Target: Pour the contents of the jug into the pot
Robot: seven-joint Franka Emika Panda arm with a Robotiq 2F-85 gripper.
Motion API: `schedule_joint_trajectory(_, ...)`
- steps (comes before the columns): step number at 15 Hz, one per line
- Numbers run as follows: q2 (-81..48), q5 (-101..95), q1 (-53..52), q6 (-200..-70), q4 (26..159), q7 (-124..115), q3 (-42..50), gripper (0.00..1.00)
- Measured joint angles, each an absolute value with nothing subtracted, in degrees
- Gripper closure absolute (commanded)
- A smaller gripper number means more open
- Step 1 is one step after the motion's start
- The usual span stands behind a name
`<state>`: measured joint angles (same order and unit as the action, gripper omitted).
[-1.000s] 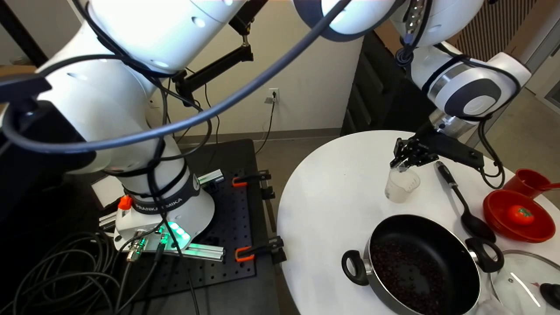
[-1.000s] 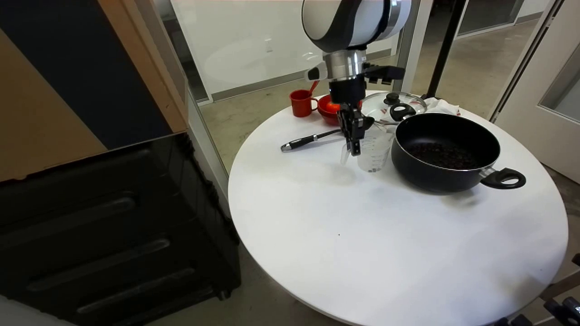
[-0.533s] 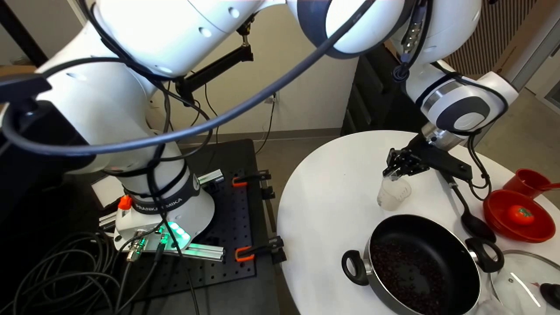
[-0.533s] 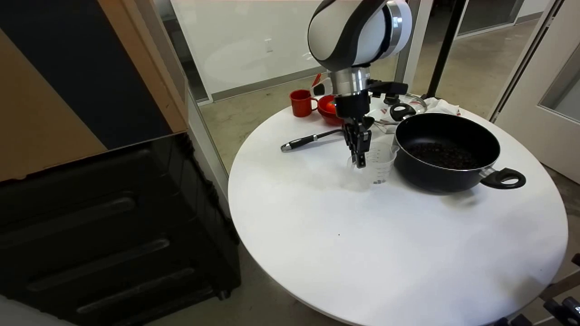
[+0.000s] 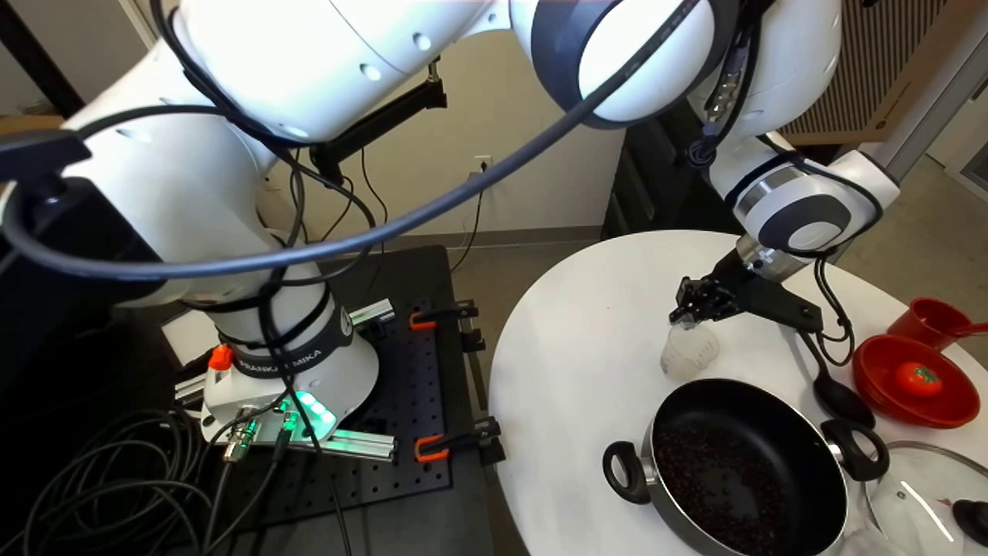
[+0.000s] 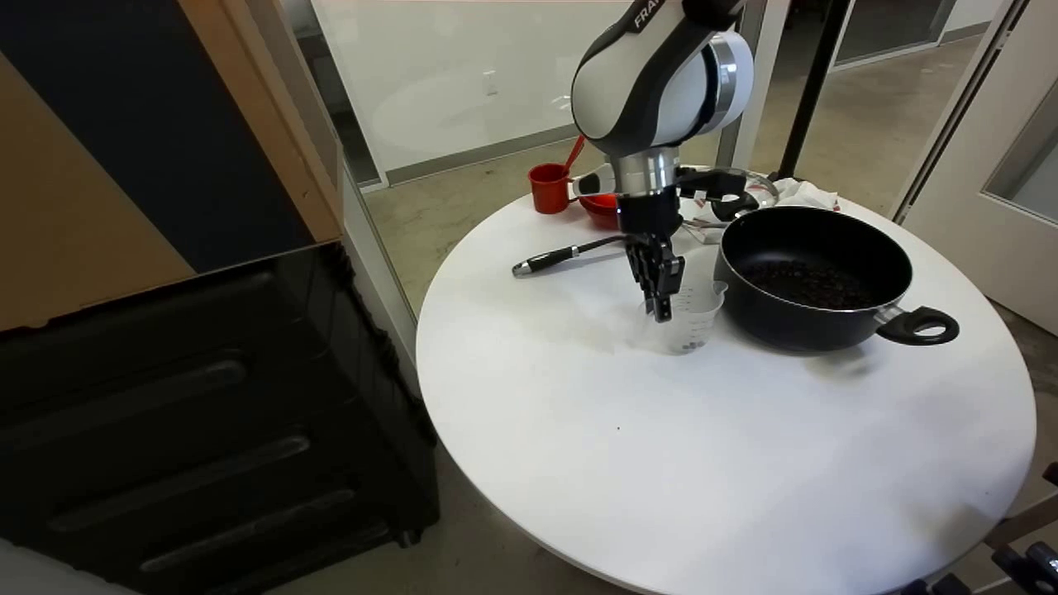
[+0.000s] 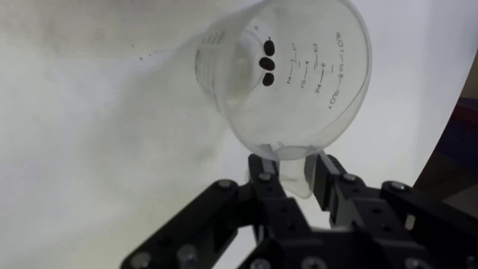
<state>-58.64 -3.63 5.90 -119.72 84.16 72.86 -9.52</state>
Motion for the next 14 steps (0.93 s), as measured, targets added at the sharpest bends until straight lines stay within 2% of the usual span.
schedule_joint_trajectory(1, -58.9, -3.6, 6.0, -120.0, 84.1, 73.4, -9.5, 0.93)
schedule_joint_trajectory(4, -59.4, -3.6, 6.3, -120.6, 83.9, 74.5, -9.6, 0.45)
schedule_joint_trajectory(9, -59.4, -3.6, 6.4, -120.7, 83.4, 75.1, -9.8, 0.09)
schedule_joint_trajectory(11, -59.4, -3.3, 6.6, -120.7, 83.1, 75.6, -10.0, 0.00)
schedule_joint_trajectory(14, -58.2, -1.8, 7.0, -119.6, 83.2, 75.8, -11.1, 0.00)
